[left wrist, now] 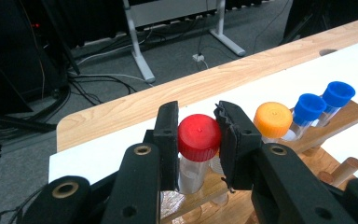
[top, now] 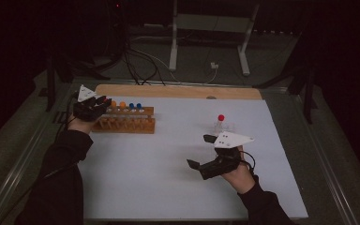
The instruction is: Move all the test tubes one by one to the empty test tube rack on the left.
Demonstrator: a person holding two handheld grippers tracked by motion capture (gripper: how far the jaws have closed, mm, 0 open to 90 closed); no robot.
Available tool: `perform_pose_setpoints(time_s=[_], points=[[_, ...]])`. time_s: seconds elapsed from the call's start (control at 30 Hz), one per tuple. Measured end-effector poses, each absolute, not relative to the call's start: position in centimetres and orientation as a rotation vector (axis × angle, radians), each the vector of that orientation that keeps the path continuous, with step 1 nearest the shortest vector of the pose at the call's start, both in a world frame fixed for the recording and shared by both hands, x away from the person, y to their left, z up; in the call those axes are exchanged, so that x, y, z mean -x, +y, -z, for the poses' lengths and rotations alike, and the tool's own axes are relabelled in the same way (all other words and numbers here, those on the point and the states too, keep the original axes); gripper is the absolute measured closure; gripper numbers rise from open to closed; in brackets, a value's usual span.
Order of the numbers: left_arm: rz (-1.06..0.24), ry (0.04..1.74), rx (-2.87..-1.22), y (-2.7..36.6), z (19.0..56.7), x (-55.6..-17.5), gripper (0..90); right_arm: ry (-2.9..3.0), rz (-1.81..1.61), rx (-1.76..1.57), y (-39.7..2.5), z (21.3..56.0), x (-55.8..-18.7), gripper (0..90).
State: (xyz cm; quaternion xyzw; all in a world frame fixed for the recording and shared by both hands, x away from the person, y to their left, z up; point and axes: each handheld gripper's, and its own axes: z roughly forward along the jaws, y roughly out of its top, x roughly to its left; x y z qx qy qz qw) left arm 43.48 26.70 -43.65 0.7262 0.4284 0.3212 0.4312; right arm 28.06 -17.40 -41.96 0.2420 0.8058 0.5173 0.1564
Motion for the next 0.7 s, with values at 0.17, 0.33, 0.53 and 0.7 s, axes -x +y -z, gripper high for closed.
perform_pose_setpoints(time_s=[0.17, 0.33, 0.53, 0.7], points=[[-0.8, 1.081, -1.805, 26.74, 43.58, -43.46, 71.7, 2.306, -1.482, -0.694, -17.42, 41.94, -28.04, 0.0], [-0.788, 1.092, -1.798, 27.04, 43.48, -43.34, 71.7, 2.302, -1.484, -0.699, -17.52, 41.91, -28.07, 0.0], [-0.775, 1.112, -1.83, 26.9, 44.26, -43.61, 71.7, 2.302, -1.484, -0.697, -17.51, 41.87, -28.05, 0.0], [-0.764, 1.127, -1.832, 26.91, 44.13, -43.7, 71.6, 2.302, -1.487, -0.701, -17.6, 41.85, -28.1, 0.0]])
